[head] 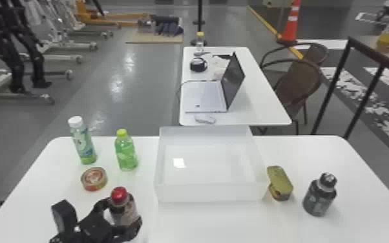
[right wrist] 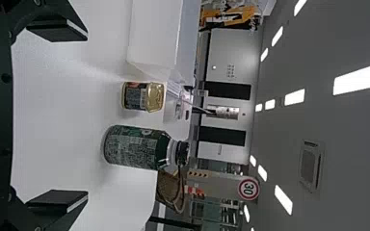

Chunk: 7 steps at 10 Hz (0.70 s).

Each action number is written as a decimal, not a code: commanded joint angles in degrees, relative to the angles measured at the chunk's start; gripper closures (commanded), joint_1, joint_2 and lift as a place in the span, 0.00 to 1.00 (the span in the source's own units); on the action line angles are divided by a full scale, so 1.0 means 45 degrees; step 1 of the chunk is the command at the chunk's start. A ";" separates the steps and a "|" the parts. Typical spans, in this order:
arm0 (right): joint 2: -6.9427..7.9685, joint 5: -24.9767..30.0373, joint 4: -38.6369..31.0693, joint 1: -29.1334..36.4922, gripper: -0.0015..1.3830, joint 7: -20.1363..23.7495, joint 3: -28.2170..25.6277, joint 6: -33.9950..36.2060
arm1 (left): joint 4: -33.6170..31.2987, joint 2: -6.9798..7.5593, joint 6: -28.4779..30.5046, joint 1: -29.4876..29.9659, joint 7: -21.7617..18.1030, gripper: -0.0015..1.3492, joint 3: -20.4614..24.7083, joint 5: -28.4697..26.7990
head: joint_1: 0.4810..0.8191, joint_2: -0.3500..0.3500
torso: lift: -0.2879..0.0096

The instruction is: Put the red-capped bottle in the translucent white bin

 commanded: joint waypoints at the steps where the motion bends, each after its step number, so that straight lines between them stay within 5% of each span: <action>1: 0.0050 0.0000 0.0065 -0.0030 0.10 0.0044 -0.0006 -0.0024 | 0.0091 0.0021 -0.0038 -0.0136 0.0018 0.10 -0.0042 -0.0004 | 0.20 0.50 | 0.63; 3: 0.0050 -0.0039 0.0124 -0.0108 0.10 0.0044 -0.0006 -0.0024 | 0.0598 0.0060 -0.0077 -0.0429 -0.0061 0.32 -0.0237 0.0211 | 0.20 0.50 | 0.63; 4: 0.0050 -0.0117 0.0182 -0.0147 0.10 0.0044 -0.0006 -0.0044 | 0.0735 0.0118 -0.0136 -0.0468 -0.0061 0.62 -0.0374 0.0308 | 0.20 0.50 | 0.63; 7: 0.0050 -0.0137 0.0221 -0.0147 0.10 0.0064 -0.0006 -0.0083 | 0.0696 0.0157 -0.0272 -0.0468 -0.0061 0.61 -0.0452 0.0347 | 0.20 0.50 | 0.63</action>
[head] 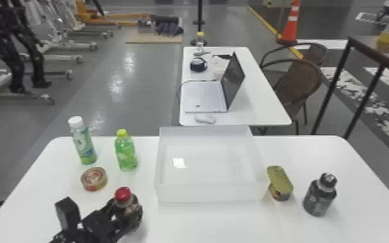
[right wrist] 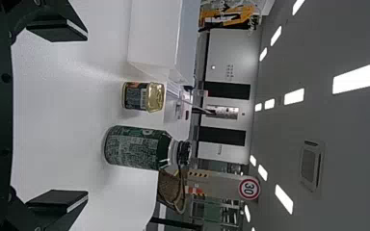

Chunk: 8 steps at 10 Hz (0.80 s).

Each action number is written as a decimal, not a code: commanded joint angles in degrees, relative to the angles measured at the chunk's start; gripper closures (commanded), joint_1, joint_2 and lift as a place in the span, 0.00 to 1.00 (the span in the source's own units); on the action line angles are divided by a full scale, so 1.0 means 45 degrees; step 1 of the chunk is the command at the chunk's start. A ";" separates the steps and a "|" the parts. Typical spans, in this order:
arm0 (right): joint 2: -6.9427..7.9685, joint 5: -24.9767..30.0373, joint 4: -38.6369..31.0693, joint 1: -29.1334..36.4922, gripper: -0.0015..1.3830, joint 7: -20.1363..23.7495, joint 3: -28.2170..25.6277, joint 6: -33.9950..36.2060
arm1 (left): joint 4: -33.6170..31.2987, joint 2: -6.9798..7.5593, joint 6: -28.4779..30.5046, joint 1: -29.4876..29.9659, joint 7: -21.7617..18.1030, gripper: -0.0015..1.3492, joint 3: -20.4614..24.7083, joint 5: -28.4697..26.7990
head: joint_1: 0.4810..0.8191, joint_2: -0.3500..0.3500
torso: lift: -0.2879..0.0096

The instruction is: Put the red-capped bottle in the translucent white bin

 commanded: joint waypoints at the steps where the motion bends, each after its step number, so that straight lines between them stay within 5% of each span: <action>1: 0.0050 -0.0001 0.0002 0.0000 0.10 0.0000 0.0000 -0.0019 | -0.0964 0.0037 0.0468 0.0117 0.0040 0.61 -0.0053 0.0001 | 0.20 0.50 | 0.63; 4: 0.0050 -0.0001 0.0021 0.0000 0.10 0.0000 -0.0019 -0.0019 | -0.5085 -0.0080 0.3730 0.0215 0.0470 0.61 0.0436 0.0333 | 0.20 0.50 | 0.63; 8: 0.0050 0.0019 0.0197 -0.0254 0.10 0.0020 -0.0019 -0.0019 | -0.4850 0.0408 0.5253 -0.2442 0.0197 0.61 -0.1908 0.1661 | 0.20 0.50 | 0.63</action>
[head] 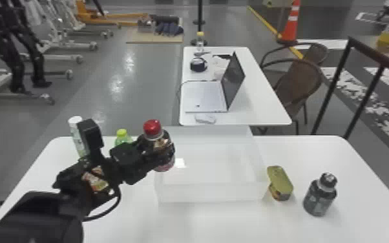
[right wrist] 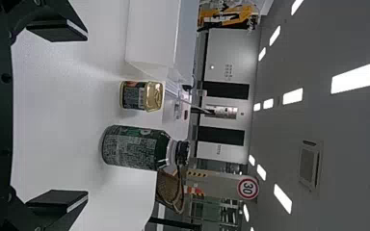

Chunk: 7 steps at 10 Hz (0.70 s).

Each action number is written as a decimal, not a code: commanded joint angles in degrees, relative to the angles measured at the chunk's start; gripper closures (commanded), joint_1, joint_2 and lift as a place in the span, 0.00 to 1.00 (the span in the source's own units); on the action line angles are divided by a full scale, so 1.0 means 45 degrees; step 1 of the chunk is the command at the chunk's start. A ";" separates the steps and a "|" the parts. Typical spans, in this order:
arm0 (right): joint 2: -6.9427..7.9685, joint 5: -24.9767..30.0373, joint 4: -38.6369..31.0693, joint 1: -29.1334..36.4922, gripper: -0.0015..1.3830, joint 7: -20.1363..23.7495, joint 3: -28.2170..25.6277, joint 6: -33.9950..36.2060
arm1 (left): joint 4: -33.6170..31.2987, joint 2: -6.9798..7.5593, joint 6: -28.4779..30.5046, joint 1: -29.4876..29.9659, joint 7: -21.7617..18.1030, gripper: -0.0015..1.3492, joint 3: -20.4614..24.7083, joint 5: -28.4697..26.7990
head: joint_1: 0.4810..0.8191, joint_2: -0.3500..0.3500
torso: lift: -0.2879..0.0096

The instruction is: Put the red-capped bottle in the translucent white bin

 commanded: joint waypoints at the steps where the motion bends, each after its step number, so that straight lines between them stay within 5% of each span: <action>1: 0.0050 0.0001 0.0082 -0.0057 0.10 0.0005 0.0019 -0.0001 | 0.1051 -0.0048 0.0121 -0.1134 -0.0126 0.61 -0.1215 0.0419 | 0.20 0.50 | 0.63; 3: 0.0050 0.0001 0.0277 -0.0292 0.10 0.0044 0.0019 -0.0079 | 0.3746 -0.0654 -0.0250 -0.2697 -0.1161 0.61 -0.2660 0.0184 | 0.20 0.50 | 0.63; 5: 0.0050 0.0001 0.0453 -0.0585 0.10 0.0161 0.0019 -0.0138 | 0.6618 -0.1044 -0.1813 -0.3907 -0.1219 0.61 -0.3813 0.0009 | 0.20 0.50 | 0.63; 7: 0.0050 0.0001 0.0473 -0.0604 0.10 0.0181 0.0019 -0.0138 | 0.7457 -0.1572 -0.2946 -0.4181 -0.0458 0.61 -0.3441 -0.1222 | 0.20 0.50 | 0.63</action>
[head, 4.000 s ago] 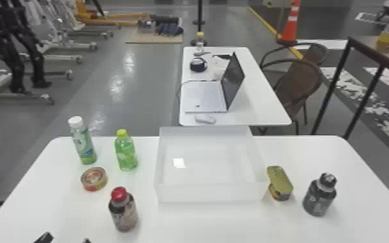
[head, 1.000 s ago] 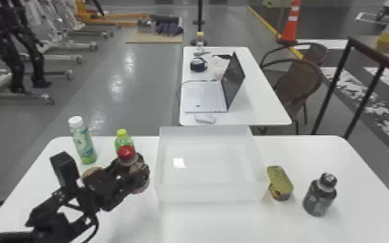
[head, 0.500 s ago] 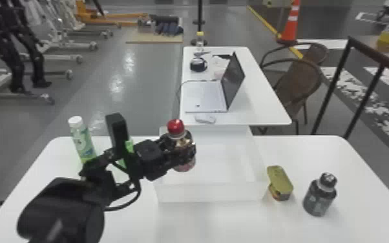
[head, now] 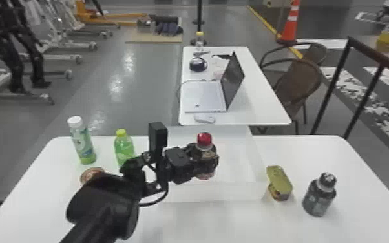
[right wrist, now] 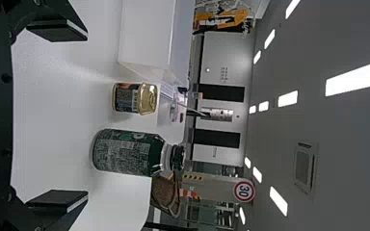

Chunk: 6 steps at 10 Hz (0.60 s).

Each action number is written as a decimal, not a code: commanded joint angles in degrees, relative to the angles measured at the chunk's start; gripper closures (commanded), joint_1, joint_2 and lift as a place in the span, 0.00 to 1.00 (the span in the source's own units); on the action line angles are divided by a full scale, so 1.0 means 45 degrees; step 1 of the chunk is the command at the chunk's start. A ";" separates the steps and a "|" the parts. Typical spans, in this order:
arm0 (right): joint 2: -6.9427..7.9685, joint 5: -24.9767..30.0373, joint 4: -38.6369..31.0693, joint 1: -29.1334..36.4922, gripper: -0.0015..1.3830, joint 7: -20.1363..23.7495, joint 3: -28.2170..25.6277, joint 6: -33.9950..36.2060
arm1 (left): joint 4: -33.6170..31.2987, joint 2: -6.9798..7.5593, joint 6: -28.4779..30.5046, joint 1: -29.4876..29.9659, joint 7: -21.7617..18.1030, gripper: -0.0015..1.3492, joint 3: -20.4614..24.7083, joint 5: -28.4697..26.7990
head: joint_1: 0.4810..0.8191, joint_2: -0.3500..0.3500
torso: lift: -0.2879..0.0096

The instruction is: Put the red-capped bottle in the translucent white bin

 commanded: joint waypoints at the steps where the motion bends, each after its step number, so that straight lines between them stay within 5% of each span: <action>1: 0.0050 -0.0020 0.0020 -0.0005 0.10 -0.0001 0.0000 0.0000 | 0.0158 -0.0290 -0.0518 0.0034 0.0341 0.61 0.0374 -0.0676 | 0.20 0.50 | 0.63; 4: 0.0050 -0.0039 0.0020 -0.0024 0.10 -0.0001 0.0000 0.0000 | 0.0178 -0.0388 -0.0928 0.0386 0.0751 0.26 0.0608 -0.0637 | 0.20 0.50 | 0.63; 6: 0.0050 -0.0039 0.0020 -0.0005 0.10 -0.0001 0.0000 -0.0020 | -0.0037 -0.0290 -0.1377 0.0386 0.0731 0.18 0.0608 -0.0442 | 0.20 0.50 | 0.63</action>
